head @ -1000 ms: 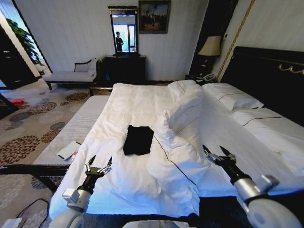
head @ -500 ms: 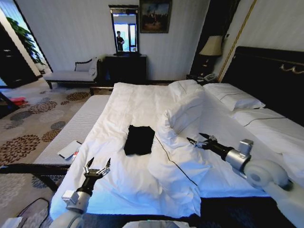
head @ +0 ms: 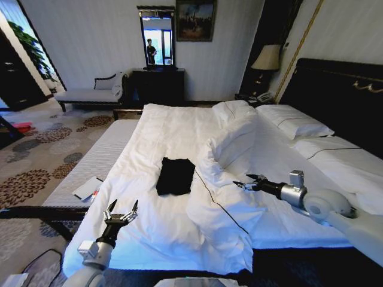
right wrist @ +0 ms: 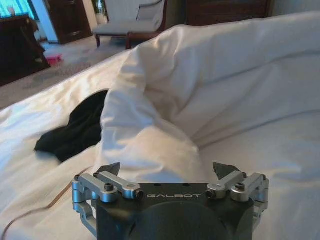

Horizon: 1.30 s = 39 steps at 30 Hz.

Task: Fold the clothes on the bed.

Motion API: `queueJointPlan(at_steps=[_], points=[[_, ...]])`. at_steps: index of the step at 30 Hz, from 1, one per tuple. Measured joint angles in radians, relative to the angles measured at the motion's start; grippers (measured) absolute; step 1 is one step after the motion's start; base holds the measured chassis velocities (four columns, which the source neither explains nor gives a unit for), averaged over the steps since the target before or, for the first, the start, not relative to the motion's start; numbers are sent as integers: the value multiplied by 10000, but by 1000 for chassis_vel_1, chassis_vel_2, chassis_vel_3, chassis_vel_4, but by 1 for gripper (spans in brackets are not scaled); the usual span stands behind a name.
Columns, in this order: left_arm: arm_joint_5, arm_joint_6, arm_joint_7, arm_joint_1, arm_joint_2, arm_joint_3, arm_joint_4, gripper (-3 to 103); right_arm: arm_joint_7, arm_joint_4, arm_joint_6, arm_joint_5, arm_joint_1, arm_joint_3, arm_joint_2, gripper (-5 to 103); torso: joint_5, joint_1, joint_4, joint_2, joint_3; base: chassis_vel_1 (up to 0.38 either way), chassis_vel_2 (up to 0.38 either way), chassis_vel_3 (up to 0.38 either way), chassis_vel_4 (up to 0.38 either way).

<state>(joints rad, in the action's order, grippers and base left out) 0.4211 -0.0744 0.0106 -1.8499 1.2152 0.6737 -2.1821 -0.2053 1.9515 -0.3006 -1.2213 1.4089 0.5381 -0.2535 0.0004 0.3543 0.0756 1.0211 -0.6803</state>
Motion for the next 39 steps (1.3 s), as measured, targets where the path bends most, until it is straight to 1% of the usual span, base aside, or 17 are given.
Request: queueJointPlan(at_steps=[1, 2, 4, 5, 9, 13, 22, 26, 27, 28, 29, 30, 31, 34, 36, 37, 39], points=[[2, 11, 10, 24, -1, 3, -2, 100, -15, -171, -8, -11, -529, -583, -38, 100, -8, 0, -3, 0, 0, 0, 0, 0, 0], [3, 20, 28, 30, -1, 4, 0, 100, -16, -235, -10, -14, -720, -785, -65, 100, -5, 0, -1, 0, 0, 0, 0, 0, 0], [2, 53, 68, 55, -4, 13, -58, 100, -25, -634, -28, -63, -2235, -2260, -336, 100, -3, 1, -1, 0, 0, 0, 0, 0, 0], [2, 53, 68, 55, -4, 13, -58, 100, -25, -634, -28, -63, -2235, -2260, -336, 100, -3, 1, -1, 0, 0, 0, 0, 0, 0], [12, 86, 81, 49, -14, 120, -104, 100, -8, -1082, -97, -151, -4070, -4163, -810, 100, -4, 1, -4, 0, -1, 0, 0, 0, 0], [21, 89, 87, 32, -17, 165, -101, 100, 30, -1164, -222, -219, -4603, -4843, -962, 100, -5, 1, -4, -1, -1, 0, 0, 0, 0], [26, 85, 88, 91, 24, 142, 35, 100, 48, -1077, -271, 30, -4671, -5157, -1054, 101, -5, 0, 0, 0, -1, 0, 0, 0, 0], [43, 66, 91, 123, 42, 134, 87, 100, 89, -1013, -249, 201, -4601, -5099, -1061, 80, -5, 1, -2, 0, -1, 0, 0, 0, 0], [43, 66, 91, 123, 42, 134, 87, 100, 89, -1013, -249, 201, -4601, -5099, -1061, 80, -5, 1, -2, 0, -1, 0, 0, 0, 0], [62, 62, 91, 122, 53, 133, 112, 100, 117, -966, -238, 262, -4485, -4947, -1079, 74, -4, 1, -2, 0, 0, 0, 0, 0, 0], [71, 62, 91, 119, 53, 129, 122, 100, 139, -924, -238, 278, -4393, -4857, -1081, 74, -4, 0, -2, 0, -1, 0, 0, 0, 0], [85, 60, 91, 112, 41, 109, 137, 100, 175, -835, -238, 347, -4230, -4699, -1076, 69, -3, 0, -2, 0, -1, 0, 0, 0, 0], [85, 60, 91, 112, 41, 109, 137, 100, 175, -835, -238, 347, -4230, -4699, -1076, 69, -3, 0, -2, 0, -1, 0, 0, 0, 0], [108, 58, 91, 159, 17, 72, 163, 100, 305, -449, -301, 517, -3816, -4345, -988, 52, -3, 1, -1, 0, 0, 0, 0, 0, 0], [114, 58, 96, 193, 17, 58, 182, 100, 355, -265, -331, 570, -3643, -4202, -958, 47, -4, 1, -1, 0, 0, 0, 0, 0, 0], [116, 58, 97, 200, 17, 54, 185, 100, 367, -213, -337, 592, -3582, -4151, -950, 47, -5, 1, -2, 0, 0, 0, 0, 0, 0], [142, 58, 109, 219, 40, 46, 188, 100, 413, -47, -349, 696, -3221, -3878, -916, 36, -4, 0, -1, 0, 0, 0, 0, 0, 0]])
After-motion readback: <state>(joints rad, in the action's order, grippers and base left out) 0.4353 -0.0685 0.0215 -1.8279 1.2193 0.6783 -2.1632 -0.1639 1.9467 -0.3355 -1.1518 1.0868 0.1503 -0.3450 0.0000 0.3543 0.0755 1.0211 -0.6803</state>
